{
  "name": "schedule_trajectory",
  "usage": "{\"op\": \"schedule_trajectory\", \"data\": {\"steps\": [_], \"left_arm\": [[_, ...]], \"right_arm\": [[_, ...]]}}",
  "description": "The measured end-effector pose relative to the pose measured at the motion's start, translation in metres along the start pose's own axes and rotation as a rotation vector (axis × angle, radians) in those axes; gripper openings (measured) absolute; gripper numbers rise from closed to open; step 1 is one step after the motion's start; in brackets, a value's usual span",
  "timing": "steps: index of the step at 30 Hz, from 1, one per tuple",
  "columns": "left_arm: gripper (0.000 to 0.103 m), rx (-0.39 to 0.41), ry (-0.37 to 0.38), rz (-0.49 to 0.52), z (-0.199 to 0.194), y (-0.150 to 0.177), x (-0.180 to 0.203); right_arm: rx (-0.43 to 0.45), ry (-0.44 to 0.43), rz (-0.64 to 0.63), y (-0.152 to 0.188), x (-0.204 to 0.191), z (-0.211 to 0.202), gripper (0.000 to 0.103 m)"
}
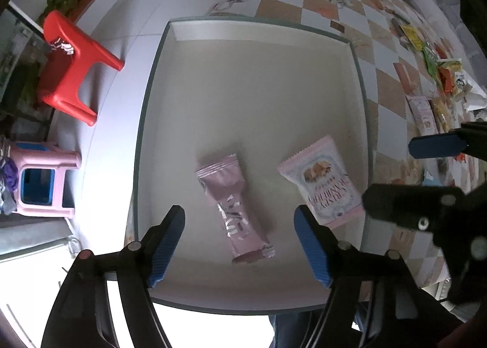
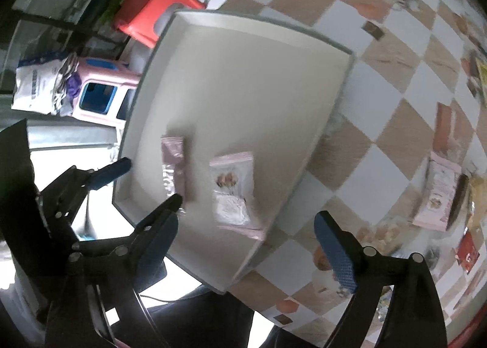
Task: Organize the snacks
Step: 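Move both tools back over the snack pile toward the next packets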
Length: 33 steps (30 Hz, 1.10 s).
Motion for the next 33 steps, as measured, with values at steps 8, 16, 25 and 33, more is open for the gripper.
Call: {"op": "schedule_trajectory", "data": {"steps": [8,16,25,33], "left_arm": [[0.078,0.008,-0.009,0.055,-0.006,-0.014,0.021],[0.078,0.027,0.000,0.129,-0.013,-0.029,0.053],[0.078,0.023,0.020,0.216,-0.013,-0.033,0.094],[0.078,0.012,0.043,0.310,-0.008,-0.034,0.137]], "right_arm": [[0.053,0.034,0.118,0.011,0.047,-0.023,0.103],[0.087,0.041,0.218,0.028,0.086,-0.042,0.103],[0.103,0.062,0.319,0.060,0.128,-0.058,0.103],[0.113,0.117,0.465,0.109,0.187,-0.075,0.103]]}}
Point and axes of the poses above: each gripper's, at about its wrist camera, not at the fingertips, and z roughly the way its jaws point, x to its right, y to its underside, the point moved 2 cm from there along z, roughly the way its jaws point, and after that the axes turned 13 degrees about x, right-handed, at the moved point
